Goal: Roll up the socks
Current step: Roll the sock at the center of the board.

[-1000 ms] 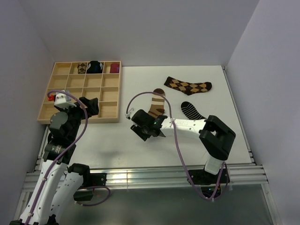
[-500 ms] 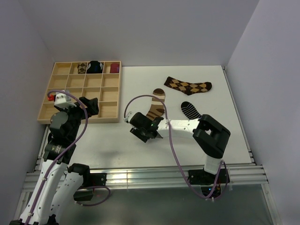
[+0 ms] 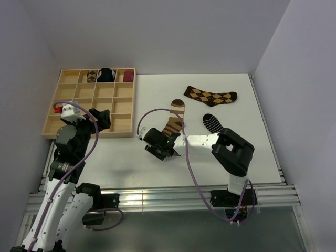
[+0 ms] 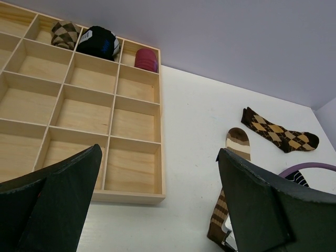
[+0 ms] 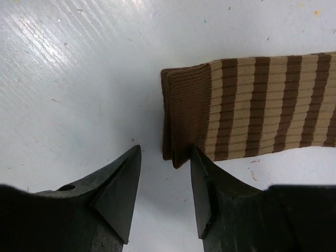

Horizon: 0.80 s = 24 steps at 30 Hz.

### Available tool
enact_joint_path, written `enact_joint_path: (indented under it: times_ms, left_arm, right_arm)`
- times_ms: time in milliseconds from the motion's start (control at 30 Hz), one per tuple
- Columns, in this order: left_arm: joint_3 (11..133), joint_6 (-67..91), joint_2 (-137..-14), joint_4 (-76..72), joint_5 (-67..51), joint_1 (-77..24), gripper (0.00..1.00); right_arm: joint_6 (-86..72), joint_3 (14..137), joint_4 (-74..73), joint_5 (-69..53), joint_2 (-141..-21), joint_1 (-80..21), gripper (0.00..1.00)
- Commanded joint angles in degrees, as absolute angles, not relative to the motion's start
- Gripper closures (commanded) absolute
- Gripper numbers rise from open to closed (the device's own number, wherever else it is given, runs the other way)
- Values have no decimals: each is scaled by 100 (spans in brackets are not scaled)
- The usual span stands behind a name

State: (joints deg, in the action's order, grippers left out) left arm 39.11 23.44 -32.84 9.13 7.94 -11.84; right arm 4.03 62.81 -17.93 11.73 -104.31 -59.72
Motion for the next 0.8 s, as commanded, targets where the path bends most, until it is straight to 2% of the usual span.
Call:
enact_joint_path:
  times_ms: [0, 167, 300, 467, 567, 667, 767]
  left_arm:
    - [3893, 2329, -3278, 624, 853, -1204, 0]
    - [3893, 2329, -3287, 633, 861, -1204, 1]
    - [3885, 2329, -3278, 642, 870, -1204, 1]
    - [3894, 2329, -3305, 650, 879, -1204, 1]
    - [3894, 2329, -3305, 659, 896, -1204, 1]
    - [3902, 2347, -3314, 677, 914, -1204, 1]
    - [3911, 2391, -3340, 703, 888, -1204, 1]
  right_arm:
    - [475, 6407, -1696, 1310, -10590, -6064, 50]
    - [396, 6390, -1766, 1406, -10679, -6082, 52]
    - [299, 6425, -1854, 1687, -10880, -6082, 60]
    - [237, 6530, -1969, 1872, -11056, -6082, 60]
    - [202, 6565, -1969, 1898, -11135, -6073, 64]
    - [193, 6565, -1925, 1899, -11162, -6082, 71]
    - [202, 6592, -1899, 1864, -11162, -6082, 85]
